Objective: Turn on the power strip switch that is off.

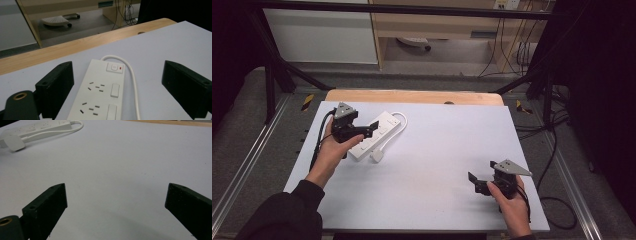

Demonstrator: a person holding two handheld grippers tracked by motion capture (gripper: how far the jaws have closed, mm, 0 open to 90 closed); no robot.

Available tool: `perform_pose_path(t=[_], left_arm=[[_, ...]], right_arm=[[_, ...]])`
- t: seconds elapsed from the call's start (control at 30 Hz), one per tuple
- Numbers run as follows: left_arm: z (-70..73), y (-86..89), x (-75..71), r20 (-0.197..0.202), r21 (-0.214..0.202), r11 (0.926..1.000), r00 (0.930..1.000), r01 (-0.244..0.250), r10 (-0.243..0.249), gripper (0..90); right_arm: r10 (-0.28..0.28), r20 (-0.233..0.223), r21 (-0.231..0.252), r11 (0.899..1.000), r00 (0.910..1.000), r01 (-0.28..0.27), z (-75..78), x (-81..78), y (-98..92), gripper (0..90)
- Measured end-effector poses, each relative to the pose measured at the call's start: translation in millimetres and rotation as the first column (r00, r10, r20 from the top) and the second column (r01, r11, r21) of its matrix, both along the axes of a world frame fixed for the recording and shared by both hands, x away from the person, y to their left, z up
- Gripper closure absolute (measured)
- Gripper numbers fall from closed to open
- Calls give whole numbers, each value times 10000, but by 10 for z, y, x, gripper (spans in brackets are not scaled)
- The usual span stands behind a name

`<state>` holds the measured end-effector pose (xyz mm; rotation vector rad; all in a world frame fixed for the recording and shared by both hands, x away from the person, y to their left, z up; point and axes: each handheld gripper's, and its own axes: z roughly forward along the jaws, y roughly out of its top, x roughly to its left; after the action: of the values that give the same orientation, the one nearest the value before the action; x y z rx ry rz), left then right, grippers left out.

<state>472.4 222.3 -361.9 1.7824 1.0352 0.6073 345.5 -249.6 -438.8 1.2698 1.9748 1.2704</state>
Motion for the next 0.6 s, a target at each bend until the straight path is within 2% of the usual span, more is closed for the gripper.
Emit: perform_pose_path(t=[0.2,0.6], left_arm=[[-51,-52,61,-88,70,10000,10000,5,-4,109],[-111,-92,148,-198,166,9998,9998,-62,66,116]], right_arm=[[7,51,142,9999,10000,-8,11,-5,-22,46],[76,70,68,9999,9999,-76,12,-6,-8,46]])
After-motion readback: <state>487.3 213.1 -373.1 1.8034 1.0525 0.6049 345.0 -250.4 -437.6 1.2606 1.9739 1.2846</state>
